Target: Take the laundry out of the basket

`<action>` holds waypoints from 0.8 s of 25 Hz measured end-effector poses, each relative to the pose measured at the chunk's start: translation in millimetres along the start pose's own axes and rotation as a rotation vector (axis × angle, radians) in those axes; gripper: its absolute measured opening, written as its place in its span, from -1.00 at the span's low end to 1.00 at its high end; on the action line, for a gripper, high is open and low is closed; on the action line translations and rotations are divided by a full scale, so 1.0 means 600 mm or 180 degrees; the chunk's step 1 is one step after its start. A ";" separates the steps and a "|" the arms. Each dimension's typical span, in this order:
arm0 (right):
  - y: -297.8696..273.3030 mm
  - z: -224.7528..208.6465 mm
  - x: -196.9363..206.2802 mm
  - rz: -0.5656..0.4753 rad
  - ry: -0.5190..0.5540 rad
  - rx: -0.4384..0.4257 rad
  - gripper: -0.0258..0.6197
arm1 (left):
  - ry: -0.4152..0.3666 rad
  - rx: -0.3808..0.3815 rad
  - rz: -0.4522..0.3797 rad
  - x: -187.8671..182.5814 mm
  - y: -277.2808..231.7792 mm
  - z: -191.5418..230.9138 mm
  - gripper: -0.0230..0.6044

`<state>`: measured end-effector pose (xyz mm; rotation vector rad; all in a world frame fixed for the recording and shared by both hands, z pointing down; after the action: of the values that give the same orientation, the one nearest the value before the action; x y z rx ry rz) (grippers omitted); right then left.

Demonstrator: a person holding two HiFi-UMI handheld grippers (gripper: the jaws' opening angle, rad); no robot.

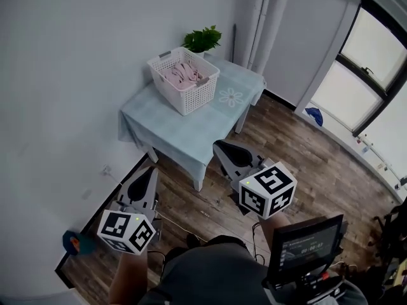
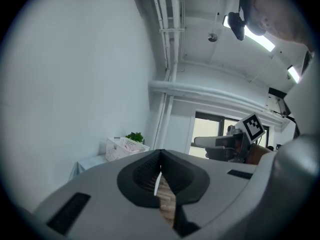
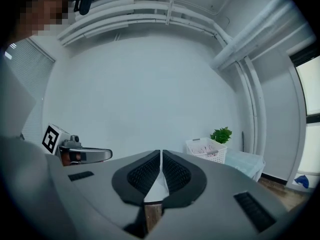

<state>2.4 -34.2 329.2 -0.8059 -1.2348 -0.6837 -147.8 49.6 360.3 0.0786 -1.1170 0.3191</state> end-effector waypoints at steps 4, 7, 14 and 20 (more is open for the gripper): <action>-0.053 0.000 0.002 0.0060 0.0046 -0.0066 -0.86 | 0.0013 -0.0052 0.0102 -0.010 -0.032 0.052 -0.90; -0.051 0.003 -0.013 0.0032 0.0101 -0.0088 -0.86 | 0.0015 -0.0074 0.0165 -0.016 -0.032 0.054 -0.90; -0.096 -0.056 -0.015 0.0042 0.0114 -0.0073 -0.86 | -0.0110 -0.0128 0.0291 -0.044 -0.094 0.073 -0.90; -0.191 -0.165 -0.011 0.0056 0.0197 -0.0187 -0.86 | -0.0133 -0.0247 0.0261 -0.086 -0.233 0.115 -0.90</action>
<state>-39.4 -179.9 327.7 -0.8371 -1.1551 -0.7282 -187.8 -109.6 358.2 -0.0294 -1.1748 0.3481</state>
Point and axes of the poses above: the fingertips, and each gripper's own axes: y backward along the fingers, z to its left, x out of its underside, the point moved 2 cm from there along y, backward along the fingers, and after that the axes turned 14 degrees about y, right-handed, at the moved point
